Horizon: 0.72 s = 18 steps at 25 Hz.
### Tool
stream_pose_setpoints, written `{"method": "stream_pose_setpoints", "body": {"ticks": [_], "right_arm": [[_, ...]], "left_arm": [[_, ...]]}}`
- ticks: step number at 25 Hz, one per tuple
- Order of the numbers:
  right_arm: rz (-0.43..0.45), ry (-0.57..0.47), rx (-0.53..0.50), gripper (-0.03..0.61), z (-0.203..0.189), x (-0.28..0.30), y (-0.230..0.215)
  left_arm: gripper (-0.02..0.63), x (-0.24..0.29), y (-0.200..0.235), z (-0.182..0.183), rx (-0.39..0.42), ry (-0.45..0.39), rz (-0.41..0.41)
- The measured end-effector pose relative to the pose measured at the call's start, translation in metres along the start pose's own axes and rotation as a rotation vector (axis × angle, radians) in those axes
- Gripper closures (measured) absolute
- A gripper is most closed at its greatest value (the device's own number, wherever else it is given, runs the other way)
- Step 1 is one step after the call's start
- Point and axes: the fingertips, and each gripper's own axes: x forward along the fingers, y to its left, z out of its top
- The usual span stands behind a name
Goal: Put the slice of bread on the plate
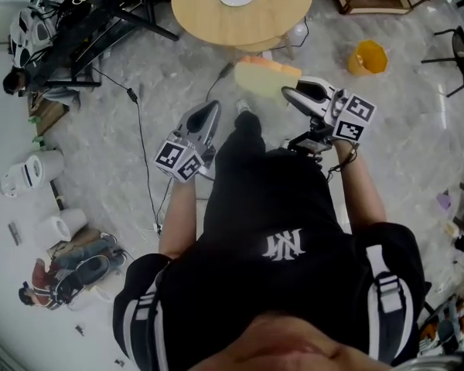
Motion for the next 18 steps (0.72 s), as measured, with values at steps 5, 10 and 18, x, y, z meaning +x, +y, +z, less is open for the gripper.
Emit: {"method": "stream_pose_setpoints", "body": {"ticks": [5, 10, 18], "right_arm": [[-0.07, 0.021, -0.009, 0.488, 0.007, 0.025, -0.037], [-0.124, 0.043, -0.002, 0.488, 0.046, 0.063, -0.085], [-0.245, 0.068, -0.064, 0.488, 0.1, 0.122, -0.137]], "left_arm": [[0.601, 0.043, 0.051, 0.009, -0.021, -0.012, -0.069], [0.601, 0.103, 0.091, 0.047, 0.021, 0.0, -0.217], [0.601, 0.134, 0.165, 0.083, -0.085, -0.041, -0.356]]}}
